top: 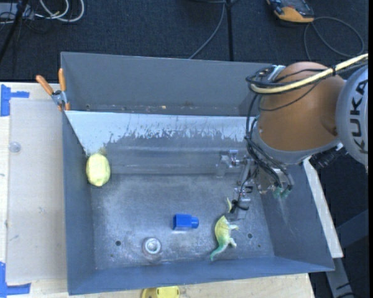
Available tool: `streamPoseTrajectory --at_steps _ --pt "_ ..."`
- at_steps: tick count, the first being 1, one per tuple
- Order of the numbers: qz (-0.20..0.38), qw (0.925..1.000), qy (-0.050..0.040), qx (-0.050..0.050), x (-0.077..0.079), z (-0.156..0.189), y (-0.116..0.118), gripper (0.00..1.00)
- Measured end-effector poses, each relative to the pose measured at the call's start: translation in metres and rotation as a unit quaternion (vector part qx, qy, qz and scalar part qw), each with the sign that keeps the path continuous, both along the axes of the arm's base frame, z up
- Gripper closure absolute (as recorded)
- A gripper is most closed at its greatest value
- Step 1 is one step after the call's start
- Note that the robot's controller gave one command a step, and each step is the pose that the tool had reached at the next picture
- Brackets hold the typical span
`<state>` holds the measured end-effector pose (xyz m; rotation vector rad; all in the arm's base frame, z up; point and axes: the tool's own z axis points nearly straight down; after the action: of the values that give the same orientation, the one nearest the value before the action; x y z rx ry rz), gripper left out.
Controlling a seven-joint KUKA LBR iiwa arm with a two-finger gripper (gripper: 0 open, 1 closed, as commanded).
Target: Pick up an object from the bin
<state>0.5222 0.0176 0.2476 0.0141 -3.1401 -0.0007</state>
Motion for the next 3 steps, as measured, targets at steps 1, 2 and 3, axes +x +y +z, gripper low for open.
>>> streamPoseTrajectory --at_steps 1,2,3 --pt "-0.039 0.9992 0.0006 0.000 -0.010 -0.069 0.023 0.00" --pt "-0.052 0.9986 0.0032 0.000 -0.026 -0.089 0.058 0.00" --pt "-0.078 0.9970 0.0000 0.000 0.006 -0.122 0.045 0.00"
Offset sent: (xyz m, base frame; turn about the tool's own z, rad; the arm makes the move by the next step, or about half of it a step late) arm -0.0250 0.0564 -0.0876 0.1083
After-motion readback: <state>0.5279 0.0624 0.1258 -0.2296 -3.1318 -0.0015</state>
